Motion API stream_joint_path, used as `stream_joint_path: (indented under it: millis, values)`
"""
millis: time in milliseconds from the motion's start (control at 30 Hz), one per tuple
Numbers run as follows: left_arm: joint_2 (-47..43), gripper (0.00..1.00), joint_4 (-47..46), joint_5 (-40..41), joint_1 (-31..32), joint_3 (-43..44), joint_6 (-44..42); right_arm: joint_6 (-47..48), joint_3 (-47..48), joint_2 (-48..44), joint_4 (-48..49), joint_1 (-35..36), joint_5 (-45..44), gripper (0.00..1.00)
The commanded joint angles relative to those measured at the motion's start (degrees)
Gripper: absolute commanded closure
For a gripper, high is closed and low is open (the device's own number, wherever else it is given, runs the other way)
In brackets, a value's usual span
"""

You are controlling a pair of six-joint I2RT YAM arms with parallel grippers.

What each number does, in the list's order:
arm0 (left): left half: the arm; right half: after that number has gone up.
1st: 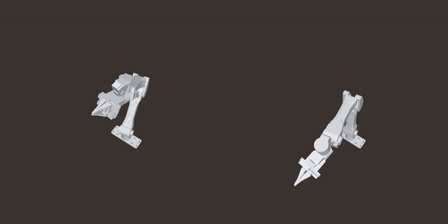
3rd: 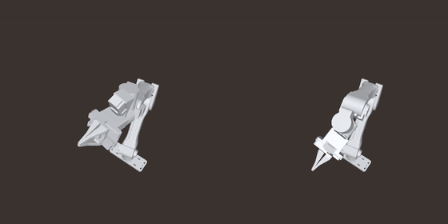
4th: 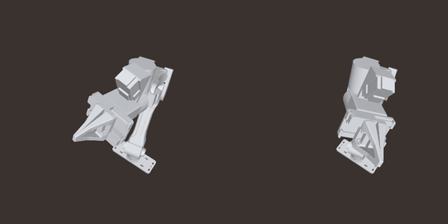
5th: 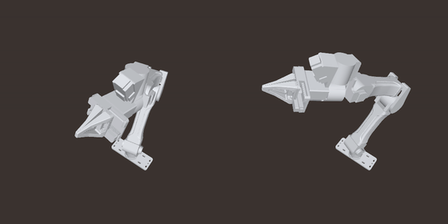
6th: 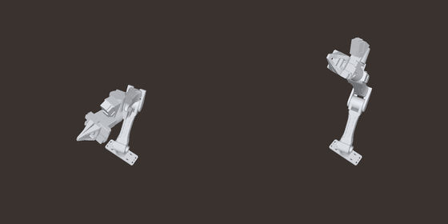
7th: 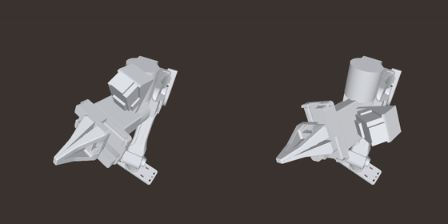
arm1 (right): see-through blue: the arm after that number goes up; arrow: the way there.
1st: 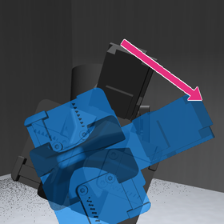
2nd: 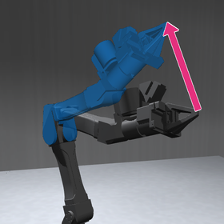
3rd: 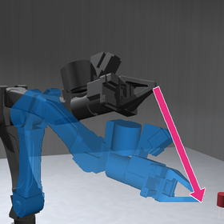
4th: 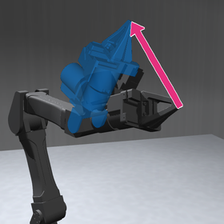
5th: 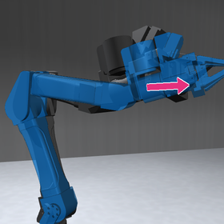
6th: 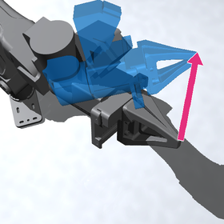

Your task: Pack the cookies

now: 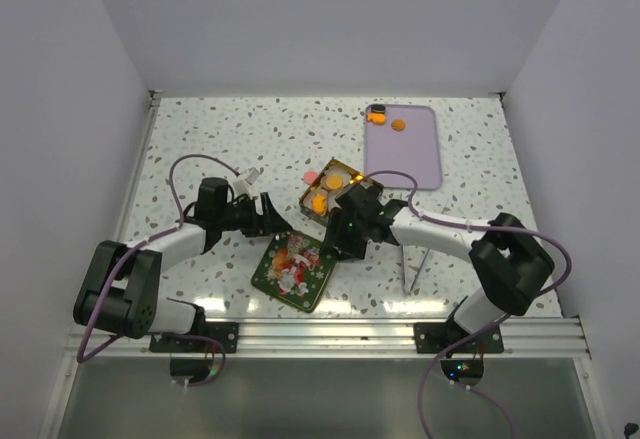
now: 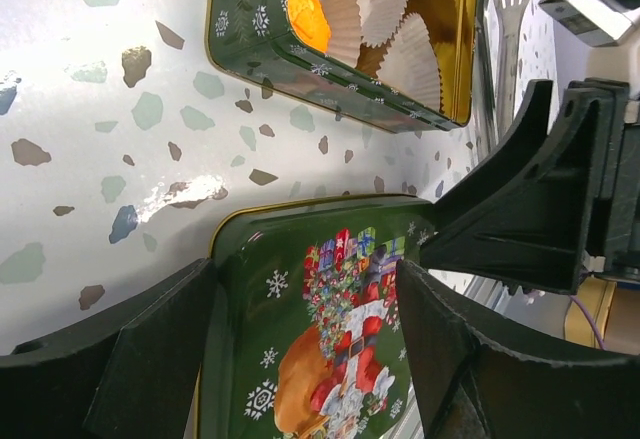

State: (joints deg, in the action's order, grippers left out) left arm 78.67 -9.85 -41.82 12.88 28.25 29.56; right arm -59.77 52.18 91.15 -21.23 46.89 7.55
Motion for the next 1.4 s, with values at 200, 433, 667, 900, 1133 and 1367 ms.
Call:
stream_joint_path:
  millis: [200, 433, 667, 900, 1133, 1367]
  values:
    - [-1.0, 0.24, -2.7, -4.9, 1.2, 1.5, 2.3, 0.3, 4.7, -4.3, 2.2, 0.6, -2.3, 0.43]
    - [0.0, 0.24, -2.9, -3.7, 3.5, 3.2, 2.9, 0.8, 5.6, -4.8, 1.6, 0.6, -2.5, 0.43]
    - [0.5, 0.25, -2.7, -2.7, 4.3, 5.1, 3.5, 1.7, 7.0, -5.9, 0.1, 0.6, -3.5, 0.42]
    - [1.7, 0.25, -2.5, -1.8, 6.0, 8.0, 4.1, 2.9, 8.5, -6.2, -1.7, 0.5, -4.0, 0.42]
    - [3.8, 0.25, -2.2, -1.0, 7.5, 11.2, 4.4, 4.2, 10.7, -5.9, -3.3, 0.2, -5.1, 0.42]
    - [5.3, 0.25, -2.0, -0.7, 8.2, 14.0, 4.9, 5.2, 12.0, -5.7, -3.7, -1.6, -5.1, 0.42]
